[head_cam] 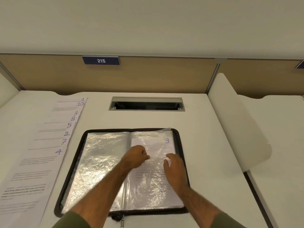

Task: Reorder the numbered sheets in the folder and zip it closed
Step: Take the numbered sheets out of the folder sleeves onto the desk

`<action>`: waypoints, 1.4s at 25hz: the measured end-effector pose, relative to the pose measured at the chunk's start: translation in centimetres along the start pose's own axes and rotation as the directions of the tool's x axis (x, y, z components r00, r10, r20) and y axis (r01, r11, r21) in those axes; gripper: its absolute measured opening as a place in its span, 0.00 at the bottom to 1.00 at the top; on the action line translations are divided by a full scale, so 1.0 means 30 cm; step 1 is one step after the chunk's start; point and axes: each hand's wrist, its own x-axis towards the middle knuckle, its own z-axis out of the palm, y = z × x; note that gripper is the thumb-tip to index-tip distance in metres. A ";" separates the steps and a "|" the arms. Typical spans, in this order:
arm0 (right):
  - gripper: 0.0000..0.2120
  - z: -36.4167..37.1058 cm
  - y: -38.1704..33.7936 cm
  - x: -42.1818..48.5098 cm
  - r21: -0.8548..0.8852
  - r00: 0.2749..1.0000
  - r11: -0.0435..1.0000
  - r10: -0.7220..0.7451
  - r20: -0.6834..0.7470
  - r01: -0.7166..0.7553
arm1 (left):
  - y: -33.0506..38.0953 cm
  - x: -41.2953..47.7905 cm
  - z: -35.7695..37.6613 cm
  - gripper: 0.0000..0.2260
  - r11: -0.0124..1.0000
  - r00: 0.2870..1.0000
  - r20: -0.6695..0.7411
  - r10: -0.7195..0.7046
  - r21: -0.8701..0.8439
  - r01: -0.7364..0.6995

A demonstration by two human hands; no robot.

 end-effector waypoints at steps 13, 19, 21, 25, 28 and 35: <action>0.33 0.019 0.048 0.169 -0.631 0.961 0.735 -0.110 0.252 0.250 | -0.565 -0.304 -0.274 0.11 0.926 0.878 -0.298 -0.375 -0.166 0.339; 0.34 -0.020 0.076 0.184 -0.665 0.965 0.714 -0.057 0.255 0.218 | -0.658 -0.313 -0.289 0.07 0.857 0.827 -0.344 -0.445 0.106 0.505; 0.33 -0.025 0.075 0.194 -0.676 0.968 0.706 -0.054 0.246 0.212 | -0.640 -0.313 -0.260 0.06 0.819 0.746 -0.485 -0.457 0.099 0.566; 0.34 -0.024 0.090 0.225 -0.697 0.969 0.687 -0.047 0.241 0.207 | -0.512 -0.207 -0.166 0.18 0.853 0.691 -0.696 -0.193 0.229 0.468; 0.34 -0.020 0.082 0.248 -0.693 0.964 0.684 -0.057 0.261 0.228 | -0.337 -0.073 -0.063 0.28 0.951 0.872 -0.487 -0.055 0.240 0.194; 0.33 -0.030 0.020 0.317 -0.621 0.957 0.746 -0.070 0.283 0.239 | -0.074 0.168 0.067 0.31 0.911 0.974 -0.097 0.204 0.382 -0.153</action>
